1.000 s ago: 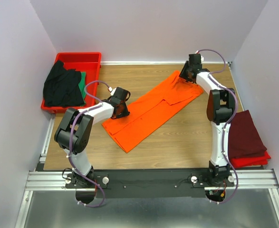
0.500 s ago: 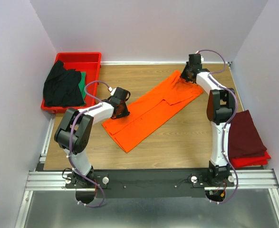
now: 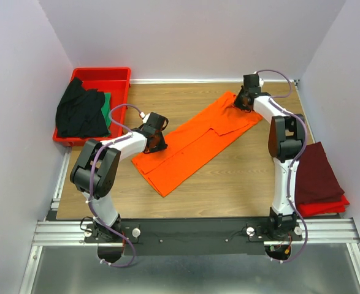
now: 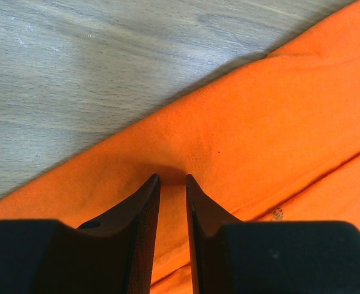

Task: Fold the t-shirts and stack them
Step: Fold the tshirt

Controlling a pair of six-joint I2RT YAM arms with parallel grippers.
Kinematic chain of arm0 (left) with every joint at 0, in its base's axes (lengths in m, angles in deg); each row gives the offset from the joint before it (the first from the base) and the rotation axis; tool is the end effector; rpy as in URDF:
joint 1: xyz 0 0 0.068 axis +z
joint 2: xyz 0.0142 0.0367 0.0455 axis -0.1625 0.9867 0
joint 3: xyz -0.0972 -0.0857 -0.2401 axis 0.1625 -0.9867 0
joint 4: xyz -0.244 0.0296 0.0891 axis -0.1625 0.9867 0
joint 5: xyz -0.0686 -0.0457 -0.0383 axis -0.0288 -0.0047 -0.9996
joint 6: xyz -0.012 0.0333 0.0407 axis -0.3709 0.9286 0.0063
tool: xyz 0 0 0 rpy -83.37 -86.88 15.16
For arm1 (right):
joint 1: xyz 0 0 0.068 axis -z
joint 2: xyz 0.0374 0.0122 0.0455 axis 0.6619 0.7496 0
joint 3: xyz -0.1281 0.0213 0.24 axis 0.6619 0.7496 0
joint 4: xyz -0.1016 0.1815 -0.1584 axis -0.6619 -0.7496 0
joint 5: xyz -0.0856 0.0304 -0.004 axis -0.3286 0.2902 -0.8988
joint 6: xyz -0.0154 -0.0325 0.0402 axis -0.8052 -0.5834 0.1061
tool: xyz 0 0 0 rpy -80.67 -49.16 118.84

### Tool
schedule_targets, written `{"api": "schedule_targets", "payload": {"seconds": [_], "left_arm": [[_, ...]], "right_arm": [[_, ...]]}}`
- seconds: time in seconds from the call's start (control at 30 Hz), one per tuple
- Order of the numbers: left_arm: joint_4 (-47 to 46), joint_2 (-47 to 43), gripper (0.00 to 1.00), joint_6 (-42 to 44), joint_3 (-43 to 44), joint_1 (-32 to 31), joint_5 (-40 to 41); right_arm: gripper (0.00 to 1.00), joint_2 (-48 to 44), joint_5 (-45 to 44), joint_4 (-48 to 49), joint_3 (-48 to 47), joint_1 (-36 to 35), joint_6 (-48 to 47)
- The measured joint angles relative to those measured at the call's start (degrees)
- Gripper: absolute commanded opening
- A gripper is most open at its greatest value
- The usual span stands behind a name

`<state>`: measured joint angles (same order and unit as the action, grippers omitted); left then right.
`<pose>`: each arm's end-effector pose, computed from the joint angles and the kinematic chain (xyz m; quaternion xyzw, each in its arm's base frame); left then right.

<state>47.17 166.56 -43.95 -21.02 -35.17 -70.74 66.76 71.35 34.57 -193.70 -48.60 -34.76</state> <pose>0.3202 -0.1501 0.1620 -0.1555 0.9431 -0.1147 0.2707 0.5161 0.0619 0.1710 0.2059 0.8982 0.0911 0.3774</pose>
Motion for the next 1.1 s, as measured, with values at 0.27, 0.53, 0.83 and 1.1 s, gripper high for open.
{"api": "schedule_targets", "payload": {"seconds": [0.27, 0.53, 0.83, 1.1], "left_arm": [[-0.02, 0.00, 0.32, 0.04, -0.02, 0.26, -0.04], [-0.66, 0.00, 0.32, 0.26, -0.28, 0.33, -0.09], [-1.09, -0.02, 0.32, 0.48, -0.42, 0.37, -0.13], [-1.27, -0.02, 0.31, 0.66, -0.46, 0.57, -0.50]], "right_arm": [[0.01, -4.22, -3.67, 0.15, 2.16, 0.09, -0.04], [0.41, -4.57, -2.99, 0.15, 2.05, 0.15, -1.25], [0.45, 0.98, 1.81, 0.46, -3.50, 0.42, -2.10], [0.32, 4.57, 2.86, 0.26, -5.14, 0.48, -2.08]]}}
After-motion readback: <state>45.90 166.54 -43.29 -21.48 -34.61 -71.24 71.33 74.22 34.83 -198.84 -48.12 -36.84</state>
